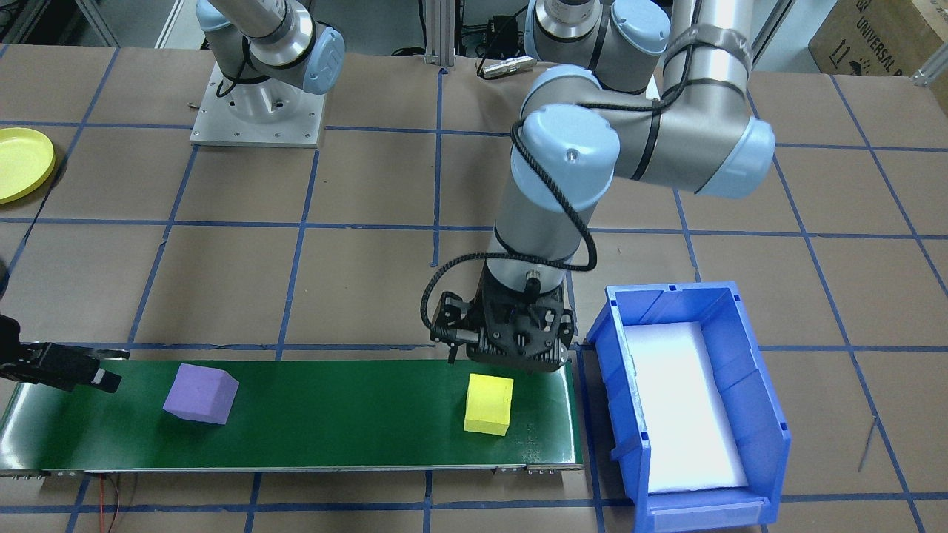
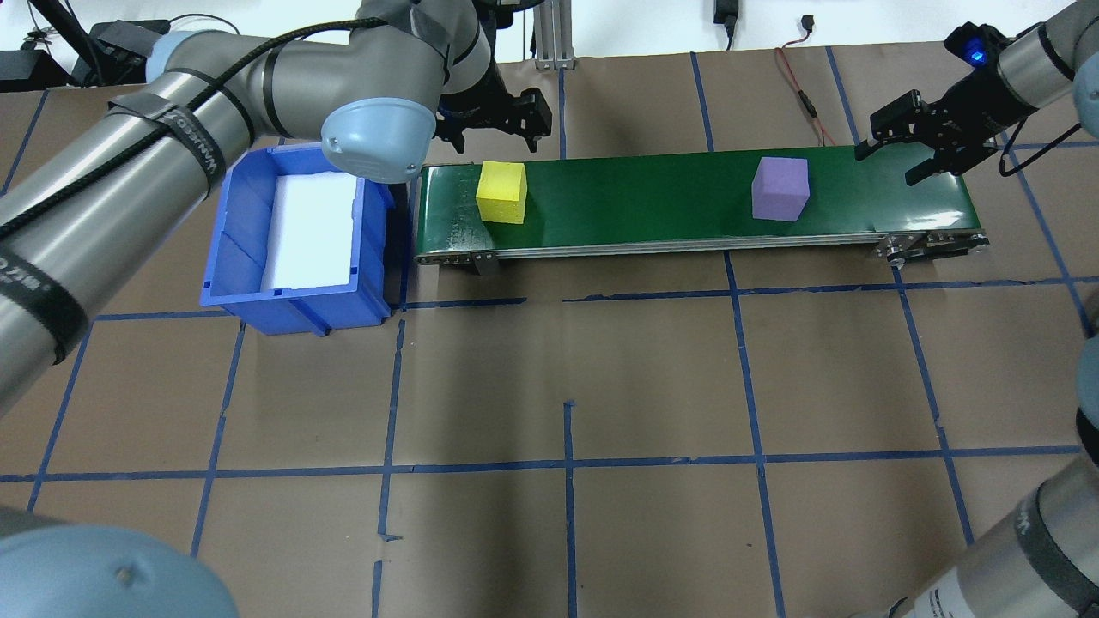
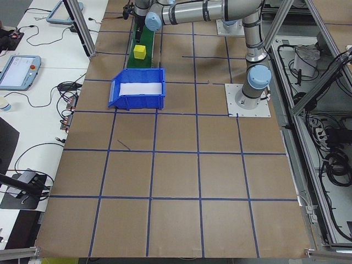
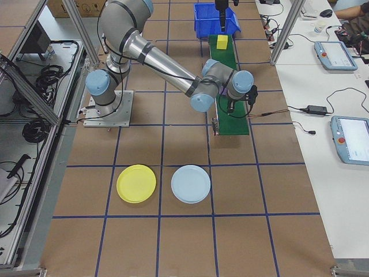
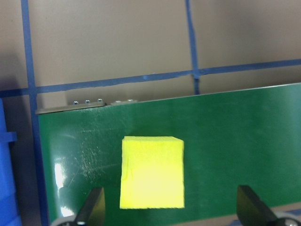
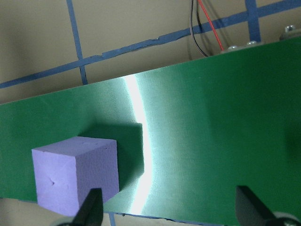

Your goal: Move block left to right into plate

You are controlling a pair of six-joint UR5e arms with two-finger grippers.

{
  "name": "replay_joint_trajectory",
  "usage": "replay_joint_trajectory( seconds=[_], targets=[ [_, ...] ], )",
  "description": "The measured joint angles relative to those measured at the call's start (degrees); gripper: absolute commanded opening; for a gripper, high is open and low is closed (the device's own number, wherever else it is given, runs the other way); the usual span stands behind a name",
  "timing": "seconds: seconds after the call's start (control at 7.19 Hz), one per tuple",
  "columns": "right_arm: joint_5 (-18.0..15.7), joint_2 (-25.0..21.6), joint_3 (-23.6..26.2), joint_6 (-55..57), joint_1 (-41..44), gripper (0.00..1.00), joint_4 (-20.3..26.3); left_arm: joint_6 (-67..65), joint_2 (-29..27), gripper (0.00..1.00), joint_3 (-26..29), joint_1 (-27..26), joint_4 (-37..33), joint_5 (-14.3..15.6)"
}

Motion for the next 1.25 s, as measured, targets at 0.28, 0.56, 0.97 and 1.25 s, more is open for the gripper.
replay_joint_trajectory(
  seconds=[0.28,0.56,0.97,1.25],
  targets=[
    [0.02,0.48,-0.05,-0.32,0.0,1.0,-0.39,0.27,10.48,1.0,-1.75,0.86,-10.78,0.23],
    [0.08,0.43,-0.03,-0.33,0.0,1.0,-0.41,2.97,19.85,1.0,-4.11,5.18,-26.62,0.48],
    [0.1,0.53,0.17,-0.24,0.0,1.0,-0.47,4.97,24.34,1.0,-5.97,8.42,-33.28,1.09],
    [0.12,0.52,0.23,-0.04,0.0,1.0,-0.55,6.28,24.67,1.0,-6.17,10.36,-32.7,1.11]
  ],
)
